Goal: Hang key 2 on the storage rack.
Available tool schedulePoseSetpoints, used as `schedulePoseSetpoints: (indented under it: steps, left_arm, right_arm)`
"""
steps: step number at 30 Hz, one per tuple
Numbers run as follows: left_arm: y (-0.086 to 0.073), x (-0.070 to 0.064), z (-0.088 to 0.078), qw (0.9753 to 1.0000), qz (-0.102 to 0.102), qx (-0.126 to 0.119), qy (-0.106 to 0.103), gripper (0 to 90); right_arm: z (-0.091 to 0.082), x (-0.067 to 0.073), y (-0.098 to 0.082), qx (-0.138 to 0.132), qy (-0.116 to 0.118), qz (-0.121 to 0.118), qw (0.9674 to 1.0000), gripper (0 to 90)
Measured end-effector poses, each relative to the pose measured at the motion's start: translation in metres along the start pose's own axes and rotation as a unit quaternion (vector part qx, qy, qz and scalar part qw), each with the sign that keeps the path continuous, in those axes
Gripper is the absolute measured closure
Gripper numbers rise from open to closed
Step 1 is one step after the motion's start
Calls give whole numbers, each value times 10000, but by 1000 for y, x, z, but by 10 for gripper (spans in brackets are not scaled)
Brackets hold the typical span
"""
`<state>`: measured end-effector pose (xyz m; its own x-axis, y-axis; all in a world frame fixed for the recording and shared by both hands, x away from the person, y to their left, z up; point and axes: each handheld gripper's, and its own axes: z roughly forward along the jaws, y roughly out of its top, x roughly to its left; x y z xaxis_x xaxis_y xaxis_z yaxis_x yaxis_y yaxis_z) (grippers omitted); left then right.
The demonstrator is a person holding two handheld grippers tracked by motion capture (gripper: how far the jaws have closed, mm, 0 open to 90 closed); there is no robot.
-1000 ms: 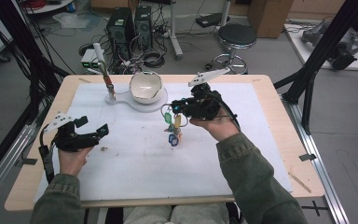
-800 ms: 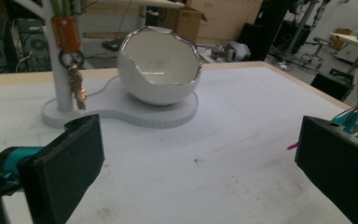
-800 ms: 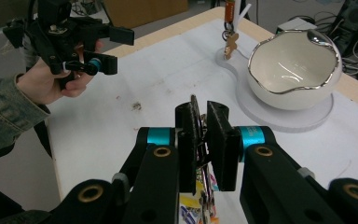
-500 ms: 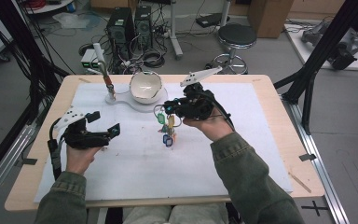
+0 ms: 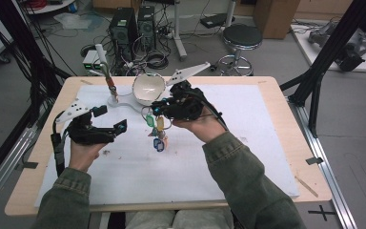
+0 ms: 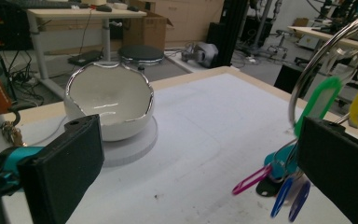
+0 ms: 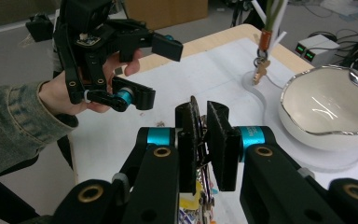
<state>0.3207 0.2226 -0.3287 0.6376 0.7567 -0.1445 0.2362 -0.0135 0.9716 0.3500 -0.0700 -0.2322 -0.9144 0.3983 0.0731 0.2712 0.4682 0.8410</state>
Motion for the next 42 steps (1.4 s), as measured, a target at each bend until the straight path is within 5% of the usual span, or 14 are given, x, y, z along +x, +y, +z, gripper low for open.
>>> schedulePoseSetpoints:
  steps: [13, 21, 27, 31, 32, 37, 42]
  left_arm:
    - [2, -4, 9, 10000, -13, 20, -71, 23]
    - [1, -6, 13, 9998, -186, 38, 18, 136]
    - [-2, -7, 13, 9981, -550, -55, -254, 447]
    - [-2, -12, 14, 9979, -540, 21, -350, 723]
    - [-2, -14, 14, 9987, -460, 20, -210, 766]
    - [-5, -23, 18, 9994, -239, 224, 114, 849]
    - [-7, -24, 20, 9995, -252, 204, 65, 859]
  right_arm:
    - [27, 11, 9, 108, 172, -87, 9998, 823]
    - [38, 15, 11, 113, 235, -104, 9996, 823]
    - [42, 17, 11, 169, 214, -86, 9996, 823]
    - [46, 16, 10, 177, 163, 38, 9997, 823]
    - [47, 16, 10, 172, 129, 49, 9998, 823]
    - [49, 15, 10, 54, 42, 254, 9997, 820]
    - [47, 12, 8, 38, 19, 322, 9995, 813]
